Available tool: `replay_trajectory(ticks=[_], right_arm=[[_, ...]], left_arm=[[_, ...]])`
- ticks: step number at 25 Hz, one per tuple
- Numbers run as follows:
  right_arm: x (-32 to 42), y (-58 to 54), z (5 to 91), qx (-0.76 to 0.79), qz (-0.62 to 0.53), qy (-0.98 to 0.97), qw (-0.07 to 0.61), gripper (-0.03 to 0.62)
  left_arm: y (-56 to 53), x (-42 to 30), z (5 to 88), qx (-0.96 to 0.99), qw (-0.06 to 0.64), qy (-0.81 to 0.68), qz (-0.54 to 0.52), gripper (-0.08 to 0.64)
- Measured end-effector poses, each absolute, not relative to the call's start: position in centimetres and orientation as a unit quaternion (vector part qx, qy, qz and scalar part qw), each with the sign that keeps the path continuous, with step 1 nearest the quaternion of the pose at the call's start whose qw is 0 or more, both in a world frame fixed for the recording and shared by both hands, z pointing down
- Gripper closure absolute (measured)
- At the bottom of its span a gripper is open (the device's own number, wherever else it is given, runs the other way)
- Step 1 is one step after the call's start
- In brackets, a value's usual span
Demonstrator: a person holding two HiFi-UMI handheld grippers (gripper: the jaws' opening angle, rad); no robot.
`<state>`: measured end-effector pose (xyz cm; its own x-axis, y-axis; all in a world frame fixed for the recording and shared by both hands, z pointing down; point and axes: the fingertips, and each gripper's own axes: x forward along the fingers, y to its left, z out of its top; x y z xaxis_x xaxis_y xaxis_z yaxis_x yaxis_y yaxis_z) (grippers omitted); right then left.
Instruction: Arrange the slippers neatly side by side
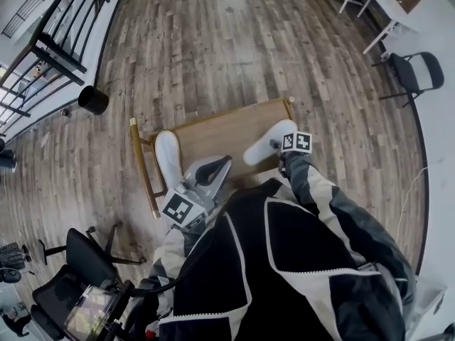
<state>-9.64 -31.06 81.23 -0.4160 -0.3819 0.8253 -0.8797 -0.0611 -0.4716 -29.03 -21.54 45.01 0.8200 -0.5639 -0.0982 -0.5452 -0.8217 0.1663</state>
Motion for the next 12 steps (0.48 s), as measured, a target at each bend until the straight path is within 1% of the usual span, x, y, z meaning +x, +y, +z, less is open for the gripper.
replay_trajectory(ticks=[1,2,3,8,12], right_arm=[[-9.8,-31.1,81.4,0.487,0.54,-0.645,0.236,0.448],[-9.9,-31.1,81.4,0.485,0.539,-0.646,0.239,0.541],[-9.8,-31.2,81.3,0.483,0.537,-0.648,0.241,0.567],[-10.1,-31.5,81.1,0.48,0.53,-0.658,0.236,0.569],[-10.7,-32.0,80.1,0.476,0.509,-0.674,0.244,0.569]], left_arm=[[-21.5,-29.2,45.1,0.951,0.067,-0.295,-0.069,0.54],[-21.5,-29.4,45.4,0.949,0.07,-0.3,-0.062,0.54],[-21.6,-29.4,45.8,0.948,0.074,-0.304,-0.055,0.54],[-21.7,-29.5,45.0,0.947,0.066,-0.304,-0.079,0.54],[-21.9,-29.7,46.0,0.945,0.079,-0.311,-0.06,0.54]])
